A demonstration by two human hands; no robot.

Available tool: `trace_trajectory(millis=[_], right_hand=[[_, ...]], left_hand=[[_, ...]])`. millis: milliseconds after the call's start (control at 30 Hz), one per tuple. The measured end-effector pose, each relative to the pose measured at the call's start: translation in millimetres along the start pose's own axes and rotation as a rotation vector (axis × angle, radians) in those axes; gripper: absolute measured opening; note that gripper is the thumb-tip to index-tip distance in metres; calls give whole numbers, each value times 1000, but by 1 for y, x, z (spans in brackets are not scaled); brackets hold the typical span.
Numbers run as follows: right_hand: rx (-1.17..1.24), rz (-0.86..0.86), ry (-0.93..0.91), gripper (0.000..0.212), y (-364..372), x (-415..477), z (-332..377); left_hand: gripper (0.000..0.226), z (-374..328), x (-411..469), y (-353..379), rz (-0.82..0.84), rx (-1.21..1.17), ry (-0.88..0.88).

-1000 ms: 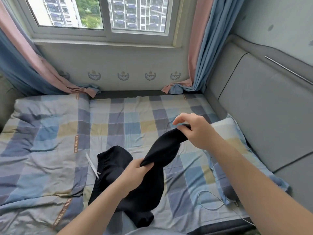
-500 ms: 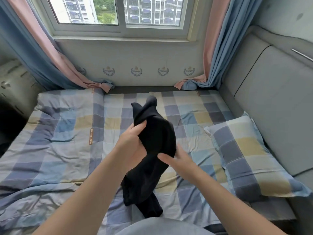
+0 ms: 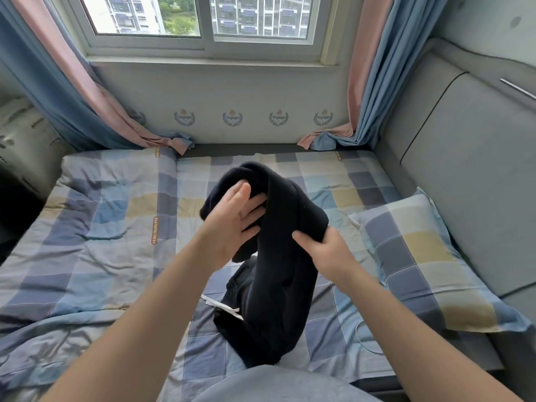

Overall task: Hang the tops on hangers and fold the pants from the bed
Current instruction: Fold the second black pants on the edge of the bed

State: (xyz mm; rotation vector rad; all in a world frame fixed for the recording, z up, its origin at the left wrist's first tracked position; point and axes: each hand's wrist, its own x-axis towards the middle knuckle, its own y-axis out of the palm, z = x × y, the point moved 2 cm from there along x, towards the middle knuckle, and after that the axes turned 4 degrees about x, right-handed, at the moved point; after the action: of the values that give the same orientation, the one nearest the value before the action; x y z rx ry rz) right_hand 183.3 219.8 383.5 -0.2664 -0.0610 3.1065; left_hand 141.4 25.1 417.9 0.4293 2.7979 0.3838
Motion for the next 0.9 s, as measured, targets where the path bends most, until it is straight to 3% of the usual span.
trace_trajectory(millis=[67,200,367,467,567,733,900], right_hand=[[36,21,-99,17,-2,-1,19],[16,10,-179,17,0,-2,44],[61,-7,-210,9,-1,0,65],[48,-48,-174,16,-4,5,63],[130,-104,-39,21,-11,9,49],[94,26,65,20,-12,-6,12],[105,130,170,60,6,-33,-34]], left_hand=[[77,20,-2,-1,34,48,-45],[60,58,-8,1,137,295,-134],[47,94,-13,15,264,521,-85],[24,107,-11,14,201,652,-66],[16,101,-11,8,108,655,-4],[14,64,-8,0,-73,505,138],[12,35,-7,9,-209,371,182]])
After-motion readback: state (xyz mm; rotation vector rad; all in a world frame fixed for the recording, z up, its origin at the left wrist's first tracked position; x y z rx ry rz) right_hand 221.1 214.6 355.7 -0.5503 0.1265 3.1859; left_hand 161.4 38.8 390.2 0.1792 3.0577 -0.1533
